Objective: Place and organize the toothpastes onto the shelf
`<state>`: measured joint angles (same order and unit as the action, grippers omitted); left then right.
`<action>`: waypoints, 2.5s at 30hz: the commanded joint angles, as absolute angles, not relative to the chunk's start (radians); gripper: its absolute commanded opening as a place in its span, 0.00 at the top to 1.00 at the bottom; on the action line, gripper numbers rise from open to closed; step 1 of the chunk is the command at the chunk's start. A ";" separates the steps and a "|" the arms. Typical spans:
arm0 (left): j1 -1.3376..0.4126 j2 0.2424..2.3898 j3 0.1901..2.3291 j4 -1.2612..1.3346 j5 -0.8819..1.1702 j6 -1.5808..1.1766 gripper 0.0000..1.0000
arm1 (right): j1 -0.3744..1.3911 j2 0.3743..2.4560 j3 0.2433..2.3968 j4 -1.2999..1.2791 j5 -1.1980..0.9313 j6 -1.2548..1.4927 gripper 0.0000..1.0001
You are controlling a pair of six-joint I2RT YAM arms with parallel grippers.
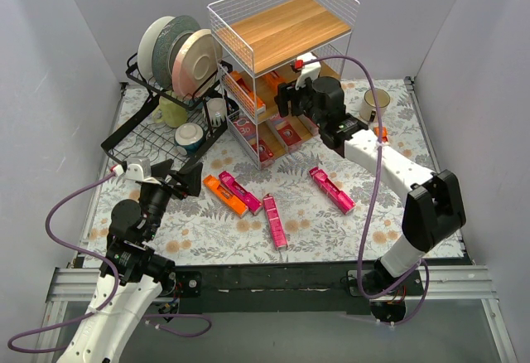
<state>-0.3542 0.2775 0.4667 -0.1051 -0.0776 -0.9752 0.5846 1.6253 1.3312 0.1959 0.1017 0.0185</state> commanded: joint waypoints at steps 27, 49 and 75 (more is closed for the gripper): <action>-0.348 0.288 0.497 -0.107 -0.078 -0.966 0.02 | 1.113 1.382 0.733 0.321 -0.107 0.138 0.17; -0.348 0.281 0.497 -0.109 -0.084 -0.965 0.02 | 1.115 1.692 0.739 0.373 0.064 0.190 0.17; -0.348 0.282 0.497 -0.109 -0.084 -0.963 0.02 | 1.167 1.893 0.719 0.658 0.123 0.045 0.27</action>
<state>-0.3542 0.2825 0.4667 -0.1047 -0.0788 -0.9745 1.1339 1.8454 0.7441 0.6922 0.0692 0.0582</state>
